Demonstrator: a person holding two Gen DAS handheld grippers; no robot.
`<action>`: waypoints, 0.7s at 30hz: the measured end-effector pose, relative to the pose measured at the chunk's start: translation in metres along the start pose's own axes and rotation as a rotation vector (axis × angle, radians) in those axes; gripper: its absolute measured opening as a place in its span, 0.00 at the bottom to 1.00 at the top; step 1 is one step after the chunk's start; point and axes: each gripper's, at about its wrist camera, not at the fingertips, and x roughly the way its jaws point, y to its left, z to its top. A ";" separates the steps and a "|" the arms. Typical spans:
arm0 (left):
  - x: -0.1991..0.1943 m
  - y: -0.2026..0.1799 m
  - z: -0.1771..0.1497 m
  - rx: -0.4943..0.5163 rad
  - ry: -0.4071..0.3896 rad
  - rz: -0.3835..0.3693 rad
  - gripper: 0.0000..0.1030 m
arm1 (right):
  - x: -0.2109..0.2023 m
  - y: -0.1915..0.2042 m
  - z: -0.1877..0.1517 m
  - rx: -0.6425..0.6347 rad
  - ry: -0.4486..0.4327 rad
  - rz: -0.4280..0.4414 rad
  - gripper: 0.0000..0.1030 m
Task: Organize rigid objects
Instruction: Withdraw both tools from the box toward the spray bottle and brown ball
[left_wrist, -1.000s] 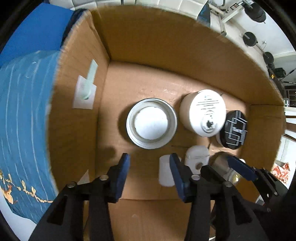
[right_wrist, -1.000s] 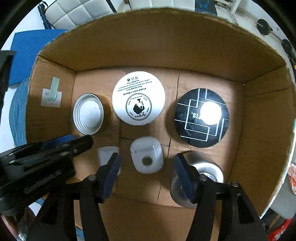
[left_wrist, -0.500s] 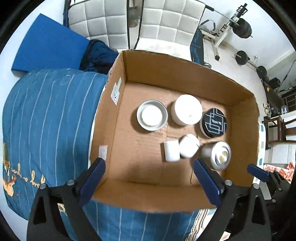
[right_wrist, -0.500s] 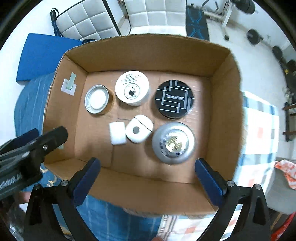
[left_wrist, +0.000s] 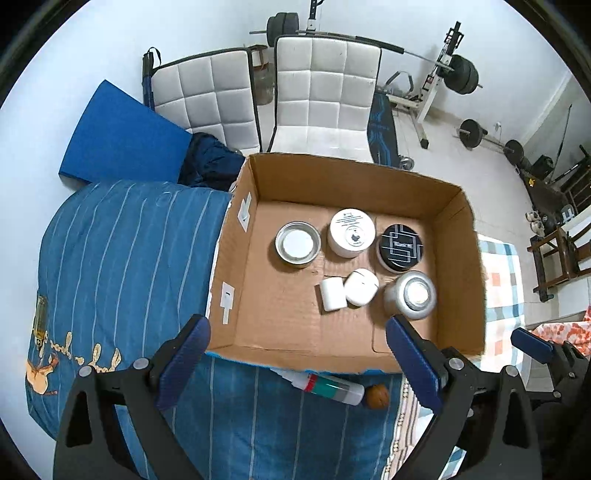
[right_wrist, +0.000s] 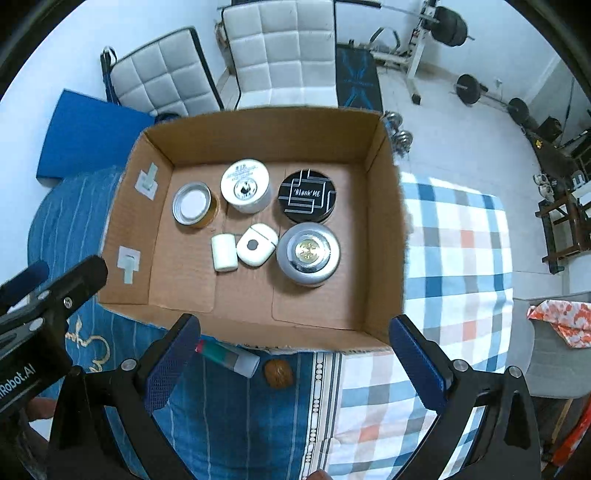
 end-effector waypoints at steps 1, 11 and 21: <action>-0.003 -0.001 -0.002 -0.001 -0.005 -0.006 0.95 | -0.005 -0.001 -0.002 0.003 -0.010 0.004 1.00; 0.003 0.007 -0.055 -0.105 0.098 -0.030 0.95 | 0.002 -0.018 -0.050 0.070 0.011 0.060 1.00; 0.107 0.015 -0.101 -0.273 0.367 -0.077 0.94 | 0.073 -0.041 -0.108 0.233 0.130 0.139 0.97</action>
